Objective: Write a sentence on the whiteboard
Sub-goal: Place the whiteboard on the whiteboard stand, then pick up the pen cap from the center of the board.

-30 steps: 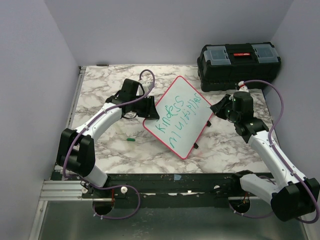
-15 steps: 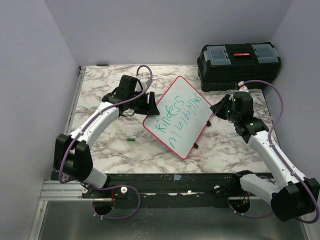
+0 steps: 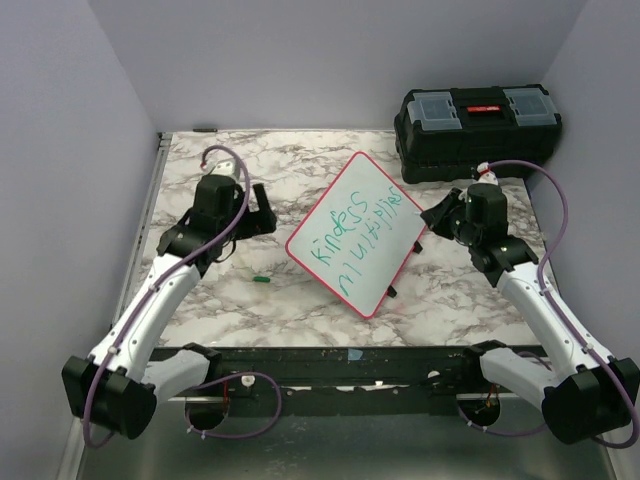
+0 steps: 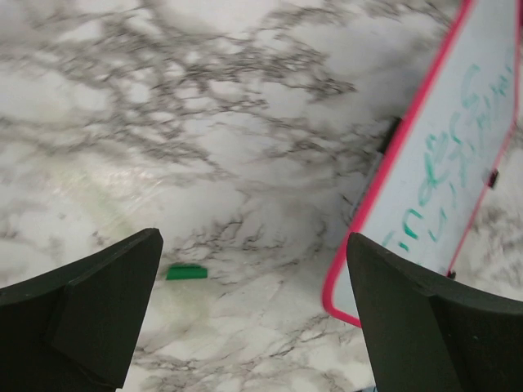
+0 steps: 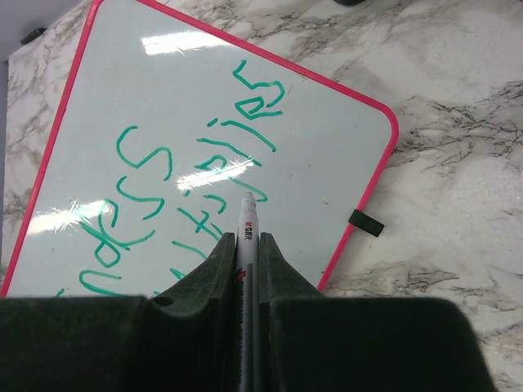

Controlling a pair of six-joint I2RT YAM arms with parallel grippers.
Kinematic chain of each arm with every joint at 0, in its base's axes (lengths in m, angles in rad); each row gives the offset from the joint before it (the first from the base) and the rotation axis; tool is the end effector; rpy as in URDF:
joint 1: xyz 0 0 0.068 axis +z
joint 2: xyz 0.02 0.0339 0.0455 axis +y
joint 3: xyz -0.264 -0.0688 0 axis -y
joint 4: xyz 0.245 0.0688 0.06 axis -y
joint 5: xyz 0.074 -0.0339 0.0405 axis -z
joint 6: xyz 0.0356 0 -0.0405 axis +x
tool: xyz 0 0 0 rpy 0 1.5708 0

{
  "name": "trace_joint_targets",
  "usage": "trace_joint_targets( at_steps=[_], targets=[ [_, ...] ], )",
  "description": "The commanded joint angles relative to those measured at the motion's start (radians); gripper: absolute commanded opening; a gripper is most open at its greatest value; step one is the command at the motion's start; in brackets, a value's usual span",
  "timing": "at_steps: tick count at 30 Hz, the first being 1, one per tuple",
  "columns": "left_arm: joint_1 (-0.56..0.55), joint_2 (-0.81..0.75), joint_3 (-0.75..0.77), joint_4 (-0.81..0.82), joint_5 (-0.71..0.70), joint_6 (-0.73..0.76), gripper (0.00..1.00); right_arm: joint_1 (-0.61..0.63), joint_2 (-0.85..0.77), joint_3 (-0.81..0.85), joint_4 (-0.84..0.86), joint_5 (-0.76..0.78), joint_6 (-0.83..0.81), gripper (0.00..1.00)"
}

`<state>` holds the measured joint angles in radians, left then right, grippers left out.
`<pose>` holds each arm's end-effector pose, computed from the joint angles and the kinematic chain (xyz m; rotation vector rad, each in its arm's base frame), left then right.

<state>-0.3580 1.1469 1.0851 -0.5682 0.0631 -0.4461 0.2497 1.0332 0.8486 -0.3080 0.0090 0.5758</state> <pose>0.2316 -0.0891 0.3344 -0.0629 2.2471 -0.5125 0.2261 0.0573 0.3024 0.3467 2.0725 0.4956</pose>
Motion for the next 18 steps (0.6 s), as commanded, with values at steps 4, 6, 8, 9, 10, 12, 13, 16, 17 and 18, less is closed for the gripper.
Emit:
trace_joint_targets(
  at_steps=[4, 6, 8, 9, 10, 12, 13, 16, 17, 18],
  targets=[
    [0.127, -0.135, -0.184, -0.022, -0.349, -0.255, 0.99, 0.005, -0.015, -0.018, 0.024, -0.041, 0.011, 0.01],
    [0.142, -0.136, -0.196, -0.063, -0.344, -0.322, 0.98, 0.005, -0.018, -0.022, 0.027, -0.041, 0.013, 0.01],
    [0.149, -0.138, -0.222, -0.098, -0.346, -0.410, 0.91, 0.005, -0.021, -0.024, 0.027, -0.043, 0.015, 0.01],
    [0.155, -0.136, -0.232, -0.127, -0.348, -0.479, 0.86, 0.005, -0.024, -0.025, 0.027, -0.044, 0.015, 0.01],
    [0.169, -0.133, -0.245, -0.157, -0.332, -0.553, 0.79, 0.005, -0.026, -0.029, 0.027, -0.044, 0.016, 0.01],
    [0.178, -0.127, -0.272, -0.185, -0.304, -0.663, 0.69, 0.005, -0.031, -0.034, 0.026, -0.044, 0.015, 0.01],
    [0.178, -0.124, -0.287, -0.194, -0.293, -0.713, 0.67, 0.005, -0.033, -0.036, 0.025, -0.046, 0.016, 0.01],
    [0.179, -0.103, -0.332, -0.203, -0.264, -0.833, 0.63, 0.005, -0.036, -0.041, 0.026, -0.047, 0.016, 0.01],
    [0.179, -0.091, -0.348, -0.203, -0.254, -0.874, 0.60, 0.004, -0.038, -0.041, 0.026, -0.047, 0.016, 0.01],
    [0.180, -0.073, -0.357, -0.196, -0.234, -0.894, 0.57, 0.004, -0.039, -0.042, 0.025, -0.047, 0.015, 0.01]
  ],
)
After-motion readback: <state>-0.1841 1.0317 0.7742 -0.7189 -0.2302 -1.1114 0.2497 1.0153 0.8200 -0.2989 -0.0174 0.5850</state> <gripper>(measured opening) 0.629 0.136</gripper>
